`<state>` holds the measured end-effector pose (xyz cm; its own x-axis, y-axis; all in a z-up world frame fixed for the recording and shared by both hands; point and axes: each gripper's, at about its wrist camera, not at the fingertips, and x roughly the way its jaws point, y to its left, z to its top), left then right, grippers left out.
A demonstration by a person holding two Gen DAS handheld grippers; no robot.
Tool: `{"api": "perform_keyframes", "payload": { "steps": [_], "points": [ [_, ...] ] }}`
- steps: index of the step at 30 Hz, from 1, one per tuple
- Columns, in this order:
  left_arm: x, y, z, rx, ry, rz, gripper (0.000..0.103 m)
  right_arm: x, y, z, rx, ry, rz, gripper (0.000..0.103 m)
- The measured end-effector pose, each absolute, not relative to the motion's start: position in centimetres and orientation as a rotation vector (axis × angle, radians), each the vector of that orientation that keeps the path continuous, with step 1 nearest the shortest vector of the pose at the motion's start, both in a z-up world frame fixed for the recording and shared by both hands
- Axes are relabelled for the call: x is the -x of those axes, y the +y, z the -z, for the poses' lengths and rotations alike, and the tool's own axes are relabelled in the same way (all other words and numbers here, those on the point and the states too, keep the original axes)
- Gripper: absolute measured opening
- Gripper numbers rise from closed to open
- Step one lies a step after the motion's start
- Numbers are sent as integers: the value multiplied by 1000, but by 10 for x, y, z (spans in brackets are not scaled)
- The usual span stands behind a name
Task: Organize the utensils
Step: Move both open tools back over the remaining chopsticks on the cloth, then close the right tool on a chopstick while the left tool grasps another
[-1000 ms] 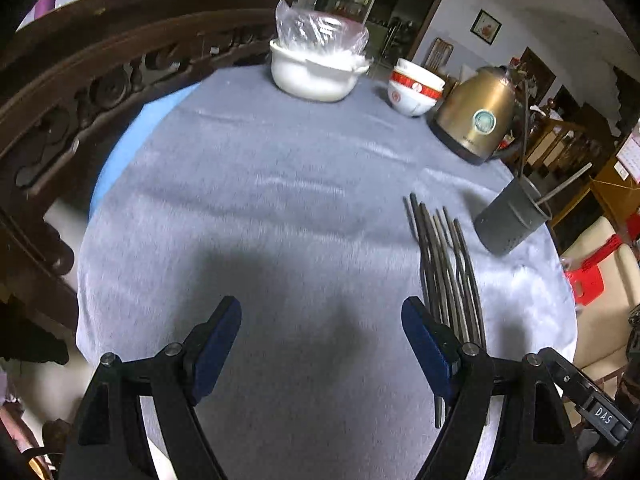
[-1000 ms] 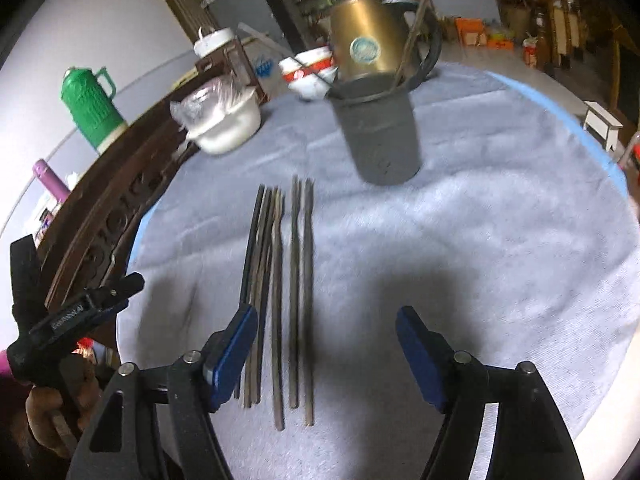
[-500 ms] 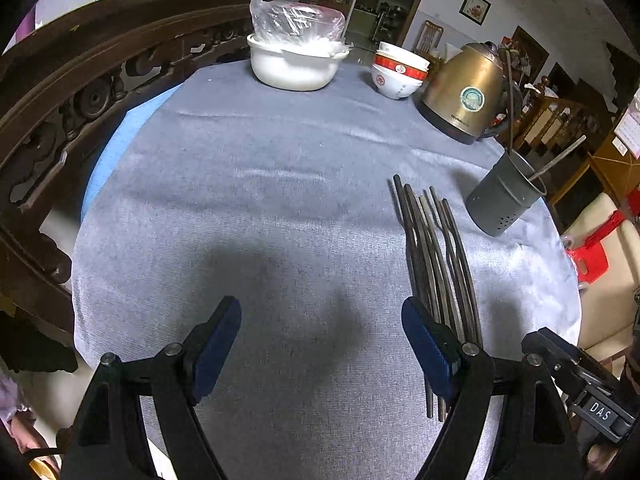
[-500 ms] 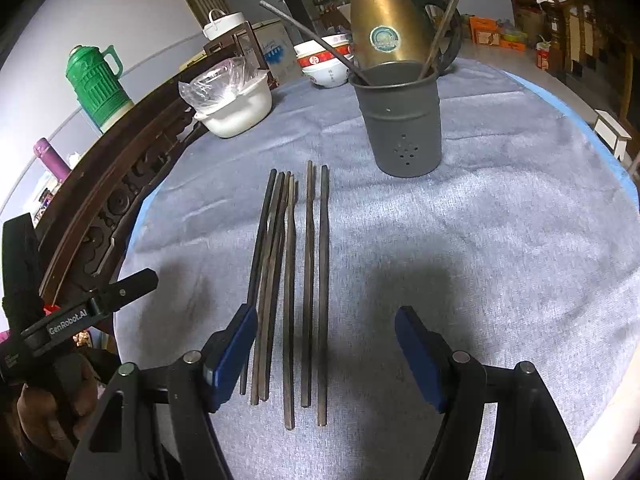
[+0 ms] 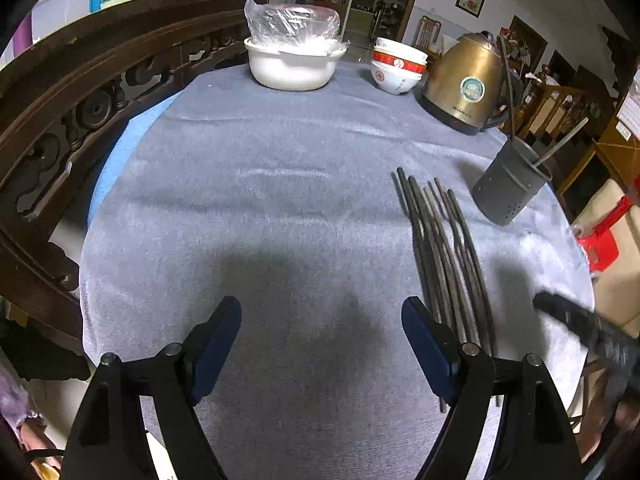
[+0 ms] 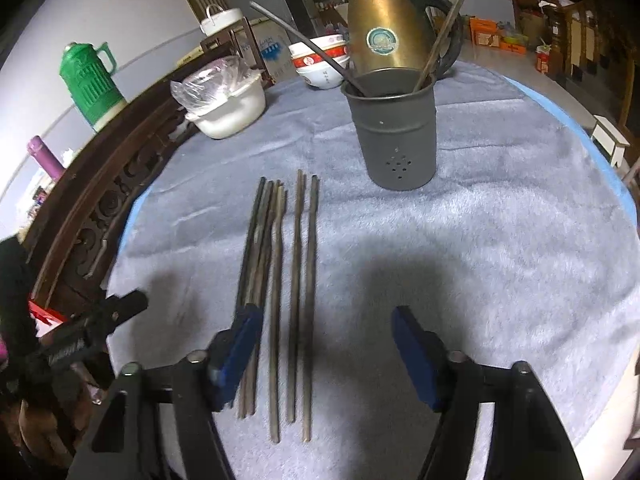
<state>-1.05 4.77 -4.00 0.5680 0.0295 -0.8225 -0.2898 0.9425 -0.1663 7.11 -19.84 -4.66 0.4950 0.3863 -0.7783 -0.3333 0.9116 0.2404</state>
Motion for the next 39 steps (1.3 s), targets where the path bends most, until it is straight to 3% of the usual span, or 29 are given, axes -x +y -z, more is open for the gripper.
{"api": "perform_keyframes", "payload": {
  "steps": [2, 11, 14, 18, 32, 39],
  "points": [
    [11, 47, 42, 296, 959, -186, 83, -89, -189, 48, -28, 983, -428, 43],
    [10, 53, 48, 297, 969, -188, 83, -135, -142, 66, 70, 1072, -457, 37],
    [8, 54, 51, 300, 974, -184, 83, -139, -135, 77, 102, 1108, -439, 22],
    [1, 52, 52, 300, 986, -172, 83, -141, -140, 83, 98, 1130, -429, 11],
    [-79, 13, 65, 283, 1143, -102, 82, -142, -167, 90, 17, 1136, -464, 8],
    [-90, 10, 77, 277, 1197, -127, 74, -143, -173, 89, -20, 1131, -491, 8]
  ]
}}
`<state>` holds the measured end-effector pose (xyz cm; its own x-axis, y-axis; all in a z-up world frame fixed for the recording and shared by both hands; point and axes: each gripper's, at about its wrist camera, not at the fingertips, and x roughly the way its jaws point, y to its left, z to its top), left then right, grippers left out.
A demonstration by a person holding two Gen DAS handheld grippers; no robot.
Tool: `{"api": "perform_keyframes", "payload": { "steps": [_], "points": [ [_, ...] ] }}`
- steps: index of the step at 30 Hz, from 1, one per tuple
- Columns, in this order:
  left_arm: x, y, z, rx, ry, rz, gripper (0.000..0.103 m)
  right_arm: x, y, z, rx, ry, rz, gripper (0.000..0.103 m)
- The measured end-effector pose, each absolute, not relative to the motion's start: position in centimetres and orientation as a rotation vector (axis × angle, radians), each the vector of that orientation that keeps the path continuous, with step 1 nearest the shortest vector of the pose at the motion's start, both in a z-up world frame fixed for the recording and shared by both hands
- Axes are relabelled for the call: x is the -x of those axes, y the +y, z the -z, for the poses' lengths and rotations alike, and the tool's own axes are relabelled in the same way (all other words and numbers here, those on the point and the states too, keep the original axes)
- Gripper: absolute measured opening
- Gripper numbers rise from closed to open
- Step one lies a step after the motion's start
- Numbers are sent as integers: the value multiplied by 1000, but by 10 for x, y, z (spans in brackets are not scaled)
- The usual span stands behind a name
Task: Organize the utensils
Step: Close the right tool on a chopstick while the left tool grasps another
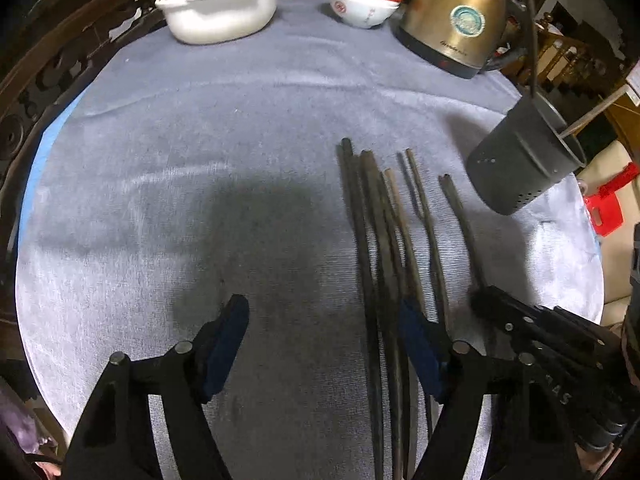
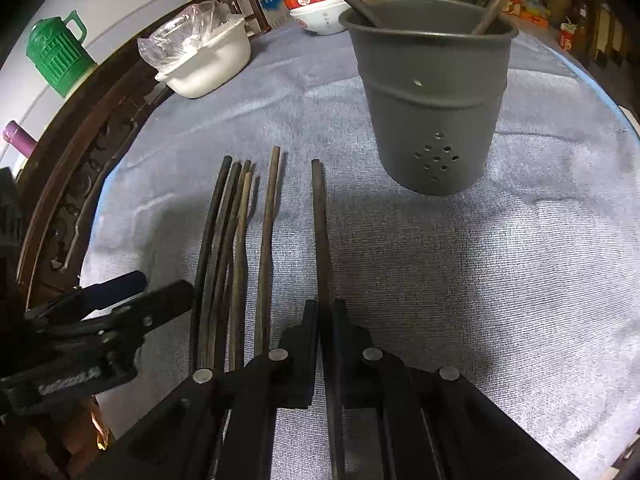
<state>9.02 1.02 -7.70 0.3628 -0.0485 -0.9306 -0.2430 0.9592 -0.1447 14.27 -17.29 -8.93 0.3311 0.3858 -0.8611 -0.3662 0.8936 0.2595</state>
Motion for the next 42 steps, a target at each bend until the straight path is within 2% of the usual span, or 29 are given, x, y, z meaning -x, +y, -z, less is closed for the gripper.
{"api": "perform_keyframes", "payload": {
  "steps": [3, 11, 12, 13, 14, 15, 16, 25, 26, 27, 28, 30, 32, 36, 38, 39, 40, 41, 42],
  "points": [
    [-91, 12, 83, 289, 1222, -135, 68, -143, -174, 89, -26, 1128, -498, 8],
    [-94, 4, 84, 256, 1231, -130, 62, -142, -178, 87, -22, 1130, -502, 8],
    [-94, 3, 84, 239, 1229, -139, 53, -142, -177, 87, -20, 1130, -501, 8],
    [-93, 4, 83, 225, 1230, -145, 37, -142, -176, 87, -14, 1130, -501, 8],
    [-92, 5, 83, 218, 1235, -144, 28, -142, -176, 86, -9, 1132, -500, 8],
    [-92, 7, 83, 216, 1244, -142, 15, -142, -175, 86, -4, 1133, -499, 8],
    [-93, 8, 83, 218, 1250, -138, 8, -142, -174, 86, 0, 1134, -498, 8],
    [-56, 30, 82, 254, 1283, -75, 6, -132, -177, 86, 11, 1168, -480, 8],
    [-56, 34, 82, 287, 1289, -72, 7, -133, -179, 86, -16, 1180, -481, 10],
    [-56, 37, 81, 313, 1294, -59, 14, -135, -180, 86, -28, 1191, -481, 10],
    [-57, 39, 80, 331, 1294, -45, 31, -138, -179, 85, -23, 1197, -482, 12],
    [-63, 47, 72, 365, 1280, -35, 53, -142, -174, 81, 19, 1193, -467, 29],
    [-71, 52, 63, 345, 1247, -53, 53, -148, -172, 74, 18, 1180, -456, 65],
    [-85, 52, 66, 326, 1275, -67, 53, -162, -158, 69, 60, 1182, -454, 65],
    [-89, 46, 75, 321, 1303, -73, 50, -169, -149, 74, 87, 1204, -449, 58],
    [-92, 44, 78, 314, 1317, -74, 39, -171, -145, 77, 107, 1219, -444, 48],
    [-95, 43, 83, 302, 1345, -81, 26, -173, -142, 79, 123, 1228, -437, 32],
    [-95, 43, 82, 288, 1342, -93, 22, -172, -139, 78, 141, 1218, -436, 29],
    [-97, 41, 83, 276, 1347, -81, 12, -172, -136, 78, 169, 1222, -433, 27]
  ]
}}
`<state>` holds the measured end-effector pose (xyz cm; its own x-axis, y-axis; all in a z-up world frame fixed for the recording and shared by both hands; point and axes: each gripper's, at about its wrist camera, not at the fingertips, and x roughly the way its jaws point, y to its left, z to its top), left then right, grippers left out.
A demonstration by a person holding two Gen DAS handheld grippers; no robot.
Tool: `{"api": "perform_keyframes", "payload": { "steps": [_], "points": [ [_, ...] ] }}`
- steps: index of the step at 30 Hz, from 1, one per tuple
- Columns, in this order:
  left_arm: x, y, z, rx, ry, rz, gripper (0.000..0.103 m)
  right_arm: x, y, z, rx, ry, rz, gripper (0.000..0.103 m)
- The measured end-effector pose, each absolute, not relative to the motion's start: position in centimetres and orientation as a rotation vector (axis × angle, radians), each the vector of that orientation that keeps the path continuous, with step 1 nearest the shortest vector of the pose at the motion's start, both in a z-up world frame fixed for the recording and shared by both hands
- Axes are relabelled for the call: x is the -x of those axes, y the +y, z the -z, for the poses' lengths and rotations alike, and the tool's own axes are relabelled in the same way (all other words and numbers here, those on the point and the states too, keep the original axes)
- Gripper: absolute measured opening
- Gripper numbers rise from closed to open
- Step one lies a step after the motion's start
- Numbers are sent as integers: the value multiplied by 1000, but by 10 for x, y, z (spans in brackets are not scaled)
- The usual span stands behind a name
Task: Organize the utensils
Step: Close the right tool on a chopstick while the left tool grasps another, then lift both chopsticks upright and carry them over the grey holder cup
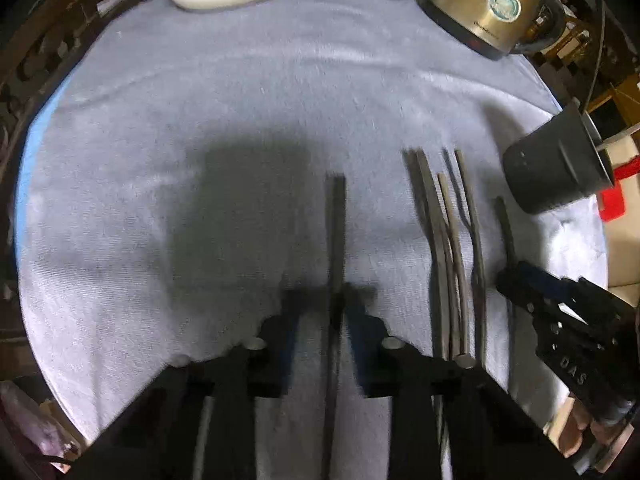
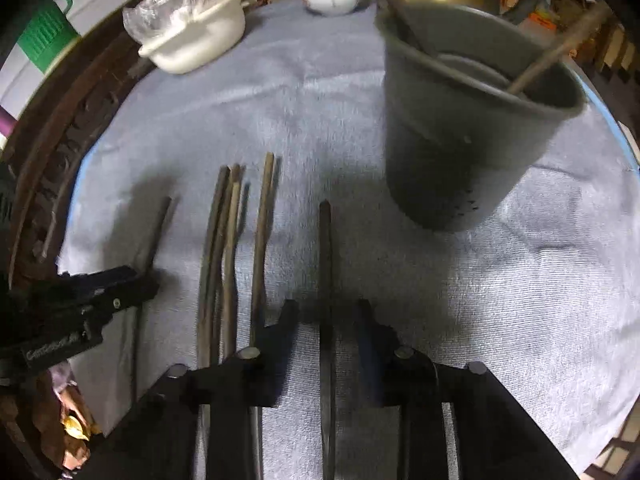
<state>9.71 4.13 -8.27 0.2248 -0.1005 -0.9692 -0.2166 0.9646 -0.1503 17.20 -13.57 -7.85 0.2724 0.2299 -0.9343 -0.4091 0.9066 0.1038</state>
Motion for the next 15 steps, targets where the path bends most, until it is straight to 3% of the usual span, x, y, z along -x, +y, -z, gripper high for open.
{"api": "perform_keyframes", "payload": {
  "steps": [1, 4, 13, 15],
  "points": [
    [-100, 41, 85, 277, 1361, -67, 7, -173, -134, 79, 181, 1229, -433, 22],
    [-104, 45, 88, 297, 1383, -41, 7, -177, -138, 80, 200, 1253, -443, 16],
    [-138, 60, 94, 330, 1486, 2, 7, -187, -130, 82, 281, 1320, -474, 16],
    [-149, 62, 96, 354, 1495, 3, 7, -190, -130, 82, 278, 1328, -468, 12]
  ]
}}
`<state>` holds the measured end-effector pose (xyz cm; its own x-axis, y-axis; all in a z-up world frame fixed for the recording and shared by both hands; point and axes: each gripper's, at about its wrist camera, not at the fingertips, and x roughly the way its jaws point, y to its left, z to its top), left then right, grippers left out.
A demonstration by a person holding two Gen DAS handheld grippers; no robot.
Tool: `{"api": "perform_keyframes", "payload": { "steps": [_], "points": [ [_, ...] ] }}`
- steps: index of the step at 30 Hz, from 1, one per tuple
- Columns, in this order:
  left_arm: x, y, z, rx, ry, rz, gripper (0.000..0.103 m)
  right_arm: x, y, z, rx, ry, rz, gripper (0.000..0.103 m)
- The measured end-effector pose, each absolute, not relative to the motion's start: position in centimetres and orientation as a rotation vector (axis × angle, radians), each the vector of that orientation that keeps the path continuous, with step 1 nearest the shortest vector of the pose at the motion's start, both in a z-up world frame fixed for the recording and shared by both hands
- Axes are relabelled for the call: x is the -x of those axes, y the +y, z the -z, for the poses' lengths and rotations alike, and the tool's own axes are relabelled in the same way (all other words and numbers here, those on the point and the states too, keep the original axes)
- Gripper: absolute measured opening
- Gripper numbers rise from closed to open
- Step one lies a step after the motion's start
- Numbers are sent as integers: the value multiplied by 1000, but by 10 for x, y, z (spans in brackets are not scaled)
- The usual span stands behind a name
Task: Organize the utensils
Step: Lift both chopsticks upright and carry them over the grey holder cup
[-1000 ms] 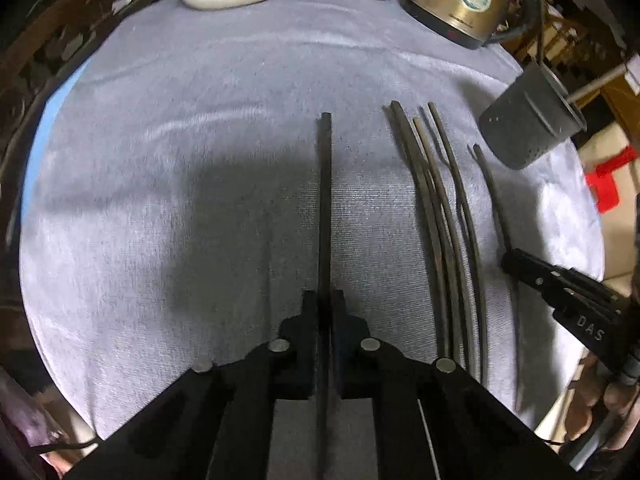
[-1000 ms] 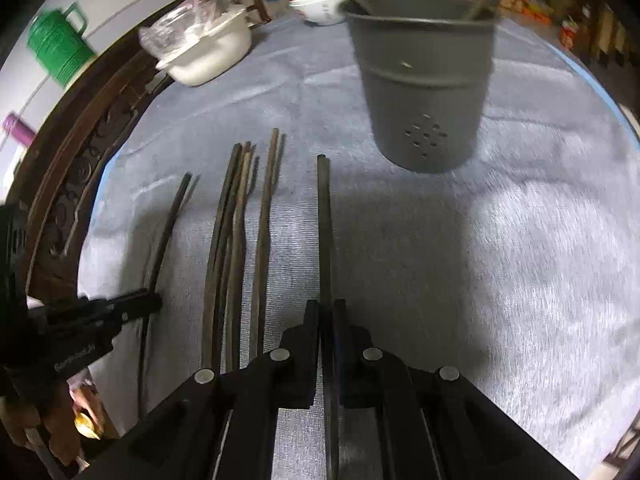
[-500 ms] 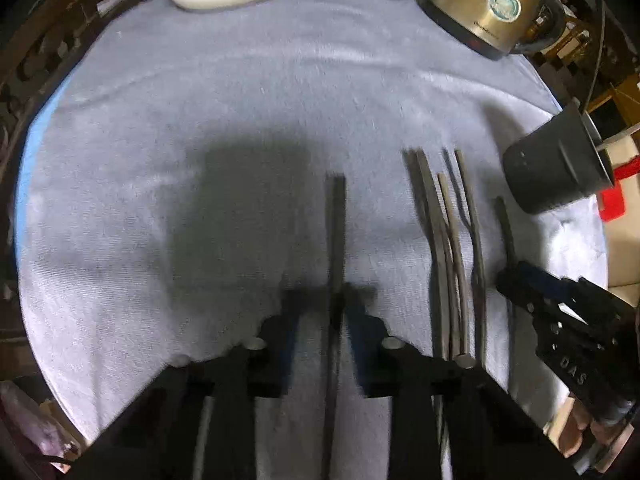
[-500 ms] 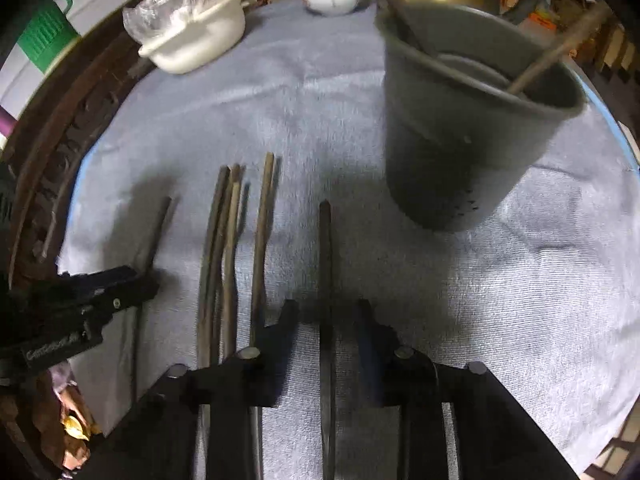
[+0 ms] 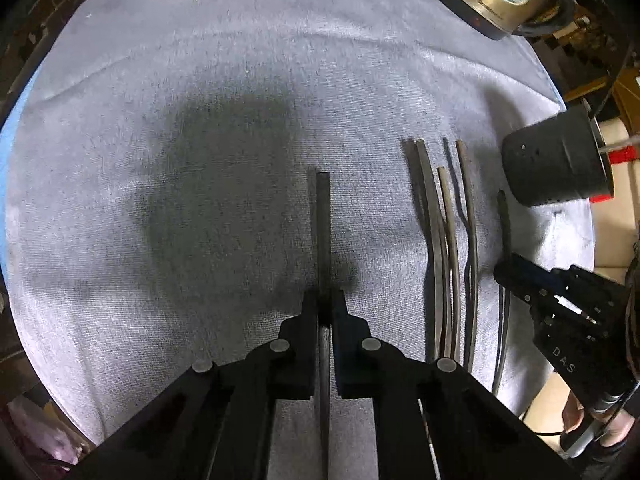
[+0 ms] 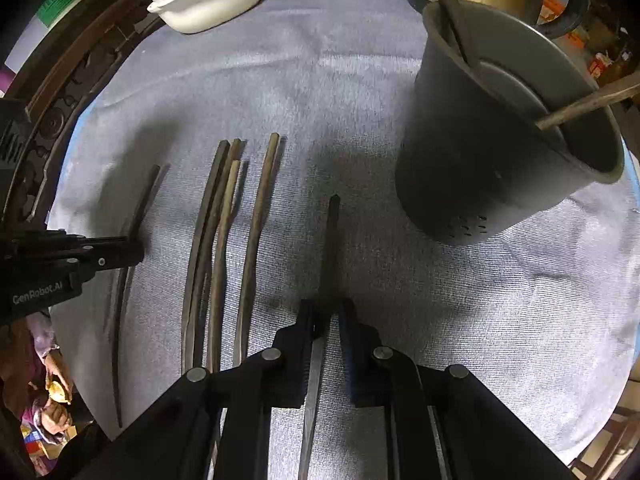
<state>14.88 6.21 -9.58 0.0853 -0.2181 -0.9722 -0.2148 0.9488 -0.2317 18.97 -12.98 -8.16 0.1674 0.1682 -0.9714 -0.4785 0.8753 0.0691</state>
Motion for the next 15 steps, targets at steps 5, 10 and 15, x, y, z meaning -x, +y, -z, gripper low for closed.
{"api": "perform_keyframes", "payload": {
  "steps": [5, 10, 15],
  "points": [
    [-143, 76, 89, 399, 1433, 11, 6, -181, -149, 73, 151, 1290, -484, 6],
    [-99, 89, 50, 459, 1203, -7, 6, -143, -186, 48, -57, 1152, -514, 6],
    [-69, 93, 12, 488, 916, -77, 6, -117, -221, 10, -199, 870, -420, 6]
  ]
}}
